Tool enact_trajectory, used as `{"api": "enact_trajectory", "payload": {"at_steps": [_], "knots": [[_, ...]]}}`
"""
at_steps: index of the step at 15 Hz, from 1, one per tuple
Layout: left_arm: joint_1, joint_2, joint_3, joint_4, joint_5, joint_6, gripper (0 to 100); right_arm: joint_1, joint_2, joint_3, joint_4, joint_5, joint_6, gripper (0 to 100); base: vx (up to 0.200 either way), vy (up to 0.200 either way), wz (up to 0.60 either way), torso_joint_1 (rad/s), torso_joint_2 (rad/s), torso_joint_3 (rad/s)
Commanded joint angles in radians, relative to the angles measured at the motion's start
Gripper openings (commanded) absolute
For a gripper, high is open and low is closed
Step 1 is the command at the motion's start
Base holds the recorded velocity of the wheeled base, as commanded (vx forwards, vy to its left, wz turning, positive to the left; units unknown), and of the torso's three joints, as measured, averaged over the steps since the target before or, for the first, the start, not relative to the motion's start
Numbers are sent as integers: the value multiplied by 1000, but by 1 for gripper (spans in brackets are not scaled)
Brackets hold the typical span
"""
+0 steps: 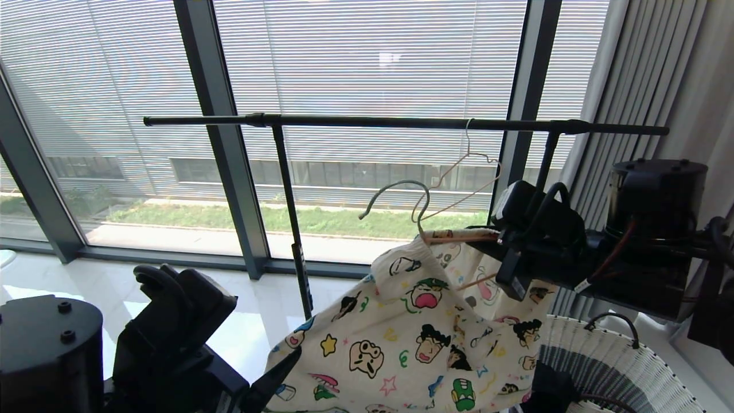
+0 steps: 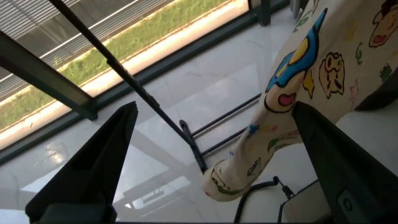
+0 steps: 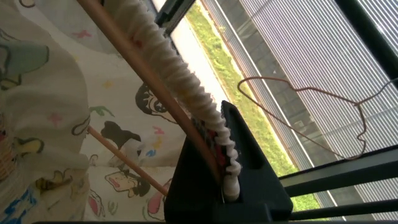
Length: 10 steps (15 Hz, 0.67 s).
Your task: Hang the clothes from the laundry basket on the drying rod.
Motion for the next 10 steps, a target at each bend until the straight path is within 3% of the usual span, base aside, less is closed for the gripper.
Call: {"api": "enact_trajectory", "payload": {"at_steps": [1,5,10], "knots": [[12,-74,44,0,-11,0,100,-30,-16,0,-14,9,5,0,0,0,0,0,0,0],[103,9,39,-22,-39,-29,100,-17,-62,1,-19,15,89,0,0,0,0,0,0,0],[124,169,33,-206,-119,-43,100,-17,-108,12,-14,15,112,0,0,0,0,0,0,0]]}}
